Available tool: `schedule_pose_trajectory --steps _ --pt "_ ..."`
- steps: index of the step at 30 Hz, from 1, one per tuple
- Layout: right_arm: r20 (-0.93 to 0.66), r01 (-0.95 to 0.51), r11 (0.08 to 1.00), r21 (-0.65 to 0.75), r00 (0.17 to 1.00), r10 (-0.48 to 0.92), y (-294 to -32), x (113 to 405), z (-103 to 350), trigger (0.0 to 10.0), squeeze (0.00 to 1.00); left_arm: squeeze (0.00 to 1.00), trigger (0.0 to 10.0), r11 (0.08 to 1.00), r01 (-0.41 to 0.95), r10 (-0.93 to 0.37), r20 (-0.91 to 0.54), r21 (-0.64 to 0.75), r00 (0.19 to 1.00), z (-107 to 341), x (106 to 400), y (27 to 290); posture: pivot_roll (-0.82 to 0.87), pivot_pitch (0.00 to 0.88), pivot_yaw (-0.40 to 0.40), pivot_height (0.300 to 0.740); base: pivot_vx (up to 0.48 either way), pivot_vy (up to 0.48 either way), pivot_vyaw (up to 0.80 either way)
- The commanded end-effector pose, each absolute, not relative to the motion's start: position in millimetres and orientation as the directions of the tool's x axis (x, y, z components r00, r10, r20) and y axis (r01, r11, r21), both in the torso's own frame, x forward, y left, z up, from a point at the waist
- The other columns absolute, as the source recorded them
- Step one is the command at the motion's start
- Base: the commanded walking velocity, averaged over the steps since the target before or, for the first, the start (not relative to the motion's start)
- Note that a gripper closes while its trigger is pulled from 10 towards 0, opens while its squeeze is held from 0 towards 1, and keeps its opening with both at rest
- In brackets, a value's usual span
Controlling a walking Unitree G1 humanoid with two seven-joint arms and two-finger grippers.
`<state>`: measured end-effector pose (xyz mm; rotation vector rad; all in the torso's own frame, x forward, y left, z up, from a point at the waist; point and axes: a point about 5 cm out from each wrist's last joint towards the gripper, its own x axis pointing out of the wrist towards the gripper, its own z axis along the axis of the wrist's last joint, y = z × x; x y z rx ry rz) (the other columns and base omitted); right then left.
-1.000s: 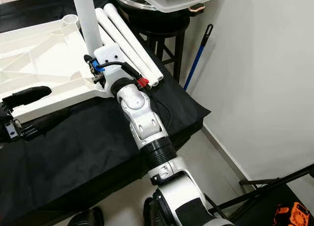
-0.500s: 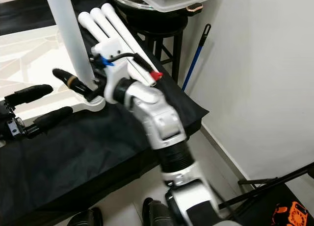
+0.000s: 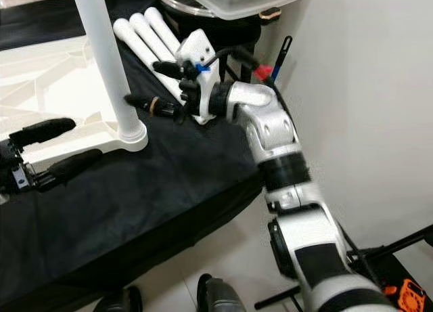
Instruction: Building children table
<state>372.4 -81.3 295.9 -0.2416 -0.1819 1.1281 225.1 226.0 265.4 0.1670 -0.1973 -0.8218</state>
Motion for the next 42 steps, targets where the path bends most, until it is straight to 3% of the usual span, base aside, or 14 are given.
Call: schedule_pose_trajectory --steps 1,4,9,11,12,21,26,30,32,33,34,42 --pt "-0.01 -0.863 0.416 -0.287 0.437 0.899 -82.8 379.2 290.2 10.0 0.0 0.0 10.0 0.66 0.717 -0.746 0.088 0.224 0.66 264.4 223.4 225.0 0.09 0.258 -0.072 0.74 0.0 0.0 0.0" --pt "0.0 -0.873 0.413 -0.26 0.428 0.904 -80.9 382.4 290.0 10.0 0.0 0.0 10.0 0.663 0.715 -0.744 0.087 0.222 0.662 265.0 222.6 225.4 0.09 0.267 -0.066 0.74 0.0 0.0 0.0" --pt "-0.005 -0.93 0.287 -0.228 0.296 0.955 -73.2 378.6 288.0 10.0 0.0 0.0 10.0 0.674 0.702 -0.73 0.061 0.231 0.681 264.8 224.6 228.2 0.11 0.289 -0.05 0.74 0.0 0.0 0.0" --pt "-0.005 -0.93 0.287 -0.228 0.296 0.955 -73.2 378.6 288.0 10.0 0.0 0.0 10.0 0.674 0.702 -0.73 0.061 0.231 0.681 264.8 224.6 228.2 0.11 0.289 -0.05 0.74 0.0 0.0 0.0" --pt "-0.013 -0.951 0.213 -0.223 0.221 0.975 -68.5 378.5 289.5 10.0 0.0 0.0 10.0 0.683 0.689 -0.718 0.049 0.244 0.695 266.7 227.6 230.7 0.11 0.299 -0.045 0.74 0.0 0.0 0.0" --pt "0.022 -0.939 0.231 -0.256 0.233 0.972 -65.6 384.8 303.7 10.0 0.0 0.0 10.0 0.691 0.68 -0.711 0.057 0.247 0.701 268.7 226.7 231.3 0.1 0.319 -0.073 0.74 0.0 0.0 0.0" --pt "0.017 -0.949 0.186 -0.255 0.188 0.982 -62.9 383.2 305.8 10.0 0.0 0.0 10.0 0.694 0.677 -0.707 0.055 0.245 0.705 267.5 224.6 231.6 0.1 0.329 -0.076 0.74 0.0 0.0 0.0" --pt "-0.019 -0.965 0.093 -0.244 0.1 0.995 -59.9 378.6 303.0 10.0 0.0 0.0 10.0 0.697 0.675 -0.704 0.052 0.241 0.708 266.3 223.4 231.8 0.1 0.323 -0.085 0.74 0.0 0.0 0.0" --pt "-0.071 -0.973 -0.033 -0.228 -0.018 0.997 -56.4 372.6 297.8 10.0 0.0 0.0 10.0 0.698 0.674 -0.703 0.054 0.24 0.709 266.8 223.1 231.2 0.1 0.322 -0.084 0.74 0.0 0.0 0.0" --pt "-0.071 -0.973 -0.033 -0.228 -0.018 0.997 -56.4 372.6 297.8 10.0 0.0 0.0 10.0 0.698 0.674 -0.703 0.054 0.24 0.709 266.8 223.1 231.2 0.1 0.322 -0.084 0.74 0.0 0.0 0.0" --pt "-0.086 -0.971 -0.086 -0.222 -0.068 0.994 -52.9 369.5 294.1 10.0 0.0 0.0 10.0 0.699 0.673 -0.703 0.057 0.24 0.709 266.5 222.4 229.8 0.1 0.317 -0.08 0.74 0.0 0.0 0.0" --pt "-0.064 -0.969 -0.082 -0.233 -0.069 0.996 -47.5 368.9 290.6 10.0 0.0 0.0 10.0 0.705 0.669 -0.698 0.06 0.237 0.714 263.8 222.1 229.0 0.11 0.28 -0.086 0.74 0.0 0.0 0.0"
